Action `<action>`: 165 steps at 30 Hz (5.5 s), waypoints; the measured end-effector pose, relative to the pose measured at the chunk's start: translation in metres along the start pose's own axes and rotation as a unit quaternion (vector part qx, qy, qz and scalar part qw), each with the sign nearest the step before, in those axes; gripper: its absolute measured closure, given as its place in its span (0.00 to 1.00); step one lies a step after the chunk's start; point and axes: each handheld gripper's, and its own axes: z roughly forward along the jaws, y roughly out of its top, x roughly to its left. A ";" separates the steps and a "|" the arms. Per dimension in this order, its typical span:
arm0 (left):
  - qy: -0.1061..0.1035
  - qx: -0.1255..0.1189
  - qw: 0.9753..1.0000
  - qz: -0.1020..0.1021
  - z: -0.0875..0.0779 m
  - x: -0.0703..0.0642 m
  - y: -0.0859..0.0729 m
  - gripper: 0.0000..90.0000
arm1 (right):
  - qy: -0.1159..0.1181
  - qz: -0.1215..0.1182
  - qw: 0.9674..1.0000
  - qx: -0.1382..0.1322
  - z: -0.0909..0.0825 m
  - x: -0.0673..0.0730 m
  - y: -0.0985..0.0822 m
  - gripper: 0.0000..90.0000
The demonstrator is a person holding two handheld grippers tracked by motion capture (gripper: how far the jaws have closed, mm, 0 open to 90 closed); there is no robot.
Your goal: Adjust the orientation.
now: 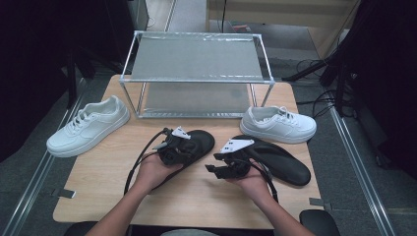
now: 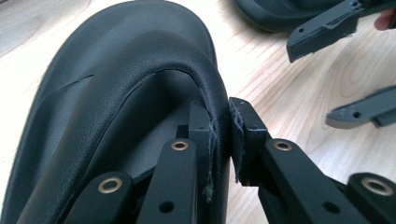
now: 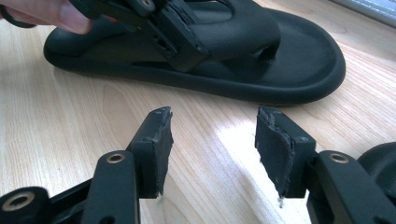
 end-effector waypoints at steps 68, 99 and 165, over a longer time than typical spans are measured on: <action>0.040 -0.034 0.995 -0.087 -0.071 0.092 -0.098 1.00 | 0.072 0.009 0.997 -0.007 0.029 0.020 0.032 1.00; 0.032 -0.011 0.997 -0.071 -0.062 0.078 -0.102 1.00 | 0.067 -0.009 0.998 0.007 0.050 0.027 0.035 1.00; 0.002 -0.056 0.997 -0.061 -0.073 0.043 -0.089 0.63 | 0.076 0.013 0.997 -0.015 0.021 -0.005 0.035 0.81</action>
